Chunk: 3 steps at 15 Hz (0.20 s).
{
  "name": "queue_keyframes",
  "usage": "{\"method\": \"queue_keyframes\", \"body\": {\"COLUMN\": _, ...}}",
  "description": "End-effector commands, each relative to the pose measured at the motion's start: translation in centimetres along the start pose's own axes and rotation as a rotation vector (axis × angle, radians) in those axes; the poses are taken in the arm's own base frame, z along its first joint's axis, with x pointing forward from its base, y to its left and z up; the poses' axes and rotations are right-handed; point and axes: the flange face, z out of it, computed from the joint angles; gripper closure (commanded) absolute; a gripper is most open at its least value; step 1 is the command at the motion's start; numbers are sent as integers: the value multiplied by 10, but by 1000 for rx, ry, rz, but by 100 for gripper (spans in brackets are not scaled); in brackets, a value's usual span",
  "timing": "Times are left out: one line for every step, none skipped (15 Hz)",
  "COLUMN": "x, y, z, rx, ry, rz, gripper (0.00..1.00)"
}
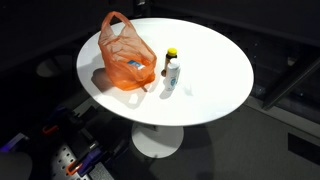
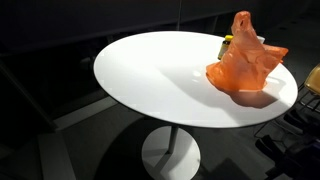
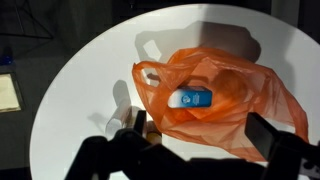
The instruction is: Remove the roll on stick from the plastic bag and put it on the table
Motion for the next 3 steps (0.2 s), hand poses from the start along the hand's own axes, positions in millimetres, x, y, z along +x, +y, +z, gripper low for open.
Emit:
{"method": "queue_keyframes", "body": {"x": 0, "y": -2, "z": 2, "rx": 0, "ry": -6, "rz": -4, "gripper": 0}}
{"method": "queue_keyframes", "body": {"x": -1, "y": -3, "z": 4, "rx": 0, "ry": -11, "rz": -7, "gripper": 0}}
{"method": "queue_keyframes", "body": {"x": -2, "y": -4, "z": 6, "rx": 0, "ry": -15, "rz": -8, "gripper": 0}}
